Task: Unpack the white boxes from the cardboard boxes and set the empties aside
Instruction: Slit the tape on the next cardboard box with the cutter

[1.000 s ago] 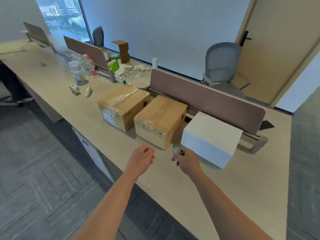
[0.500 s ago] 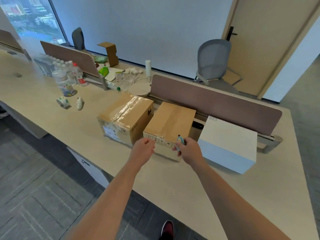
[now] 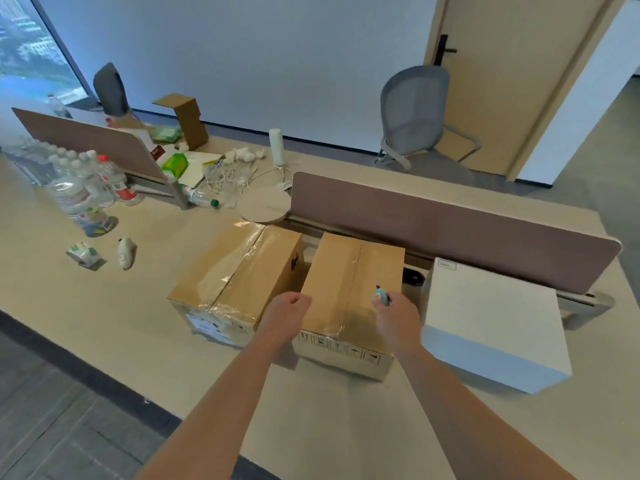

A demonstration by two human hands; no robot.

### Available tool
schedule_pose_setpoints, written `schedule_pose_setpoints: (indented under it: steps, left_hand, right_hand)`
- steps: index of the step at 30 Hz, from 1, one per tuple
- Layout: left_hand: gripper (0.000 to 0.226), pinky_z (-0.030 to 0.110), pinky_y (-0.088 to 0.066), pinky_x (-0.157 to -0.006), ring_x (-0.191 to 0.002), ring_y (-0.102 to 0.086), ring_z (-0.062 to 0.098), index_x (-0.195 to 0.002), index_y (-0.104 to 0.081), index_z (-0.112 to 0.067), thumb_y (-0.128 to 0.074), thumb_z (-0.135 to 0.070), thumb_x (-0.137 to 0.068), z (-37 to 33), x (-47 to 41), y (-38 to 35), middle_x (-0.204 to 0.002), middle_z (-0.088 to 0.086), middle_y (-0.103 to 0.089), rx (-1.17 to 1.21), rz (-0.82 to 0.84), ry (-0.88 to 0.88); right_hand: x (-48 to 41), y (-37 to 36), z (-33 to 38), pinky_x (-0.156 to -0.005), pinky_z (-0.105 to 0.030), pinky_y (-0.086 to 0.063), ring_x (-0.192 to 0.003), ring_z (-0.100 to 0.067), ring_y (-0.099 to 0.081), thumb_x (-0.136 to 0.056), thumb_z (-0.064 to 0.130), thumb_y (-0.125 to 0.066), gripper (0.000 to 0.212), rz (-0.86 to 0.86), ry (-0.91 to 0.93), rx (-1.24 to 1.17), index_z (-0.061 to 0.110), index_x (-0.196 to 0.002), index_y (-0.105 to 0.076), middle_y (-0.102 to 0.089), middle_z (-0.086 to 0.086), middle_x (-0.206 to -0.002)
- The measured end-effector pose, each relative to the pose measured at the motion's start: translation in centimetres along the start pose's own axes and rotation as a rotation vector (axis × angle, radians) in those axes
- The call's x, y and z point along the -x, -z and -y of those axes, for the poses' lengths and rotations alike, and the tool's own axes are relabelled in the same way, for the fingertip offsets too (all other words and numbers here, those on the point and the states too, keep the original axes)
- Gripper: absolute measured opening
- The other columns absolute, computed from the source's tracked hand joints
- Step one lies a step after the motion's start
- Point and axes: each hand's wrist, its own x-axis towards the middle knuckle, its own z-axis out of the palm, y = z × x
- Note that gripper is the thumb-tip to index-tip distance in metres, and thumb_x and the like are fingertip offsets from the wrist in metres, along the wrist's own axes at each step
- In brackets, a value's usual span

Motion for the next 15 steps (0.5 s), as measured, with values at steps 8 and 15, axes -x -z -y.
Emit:
schedule_pose_setpoints:
  steps: [8, 15]
  left_hand:
    - [0.046, 0.045, -0.045, -0.103, -0.119, -0.056, 0.028, -0.128, -0.062, -0.014, -0.048, -0.041, -0.093, 0.5, -9.1, 0.5, -0.129, 0.009, -0.061, -0.087, 0.288, -0.031]
    - [0.055, 0.037, -0.039, -0.102, -0.127, -0.046, 0.023, -0.15, -0.035, -0.017, -0.045, -0.036, -0.099, 1.7, -14.2, -1.1, -0.145, 0.004, -0.046, -0.13, 0.389, -0.023]
  right_hand:
    - [-1.6, -3.1, -0.1, -0.062, -0.031, -0.039, -0.075, -0.017, -0.055, -0.104, 0.031, -0.047, 0.023, 0.015, -0.183, 0.073, 0.012, -0.099, -0.06, -0.061, -0.004, -0.087]
    - [-2.4, -4.7, 0.0, -0.067, -0.035, -0.041, -0.08, -0.022, -0.055, -0.104, 0.03, -0.041, 0.022, -0.052, -0.301, 0.151, 0.014, -0.098, -0.054, -0.058, -0.002, -0.087]
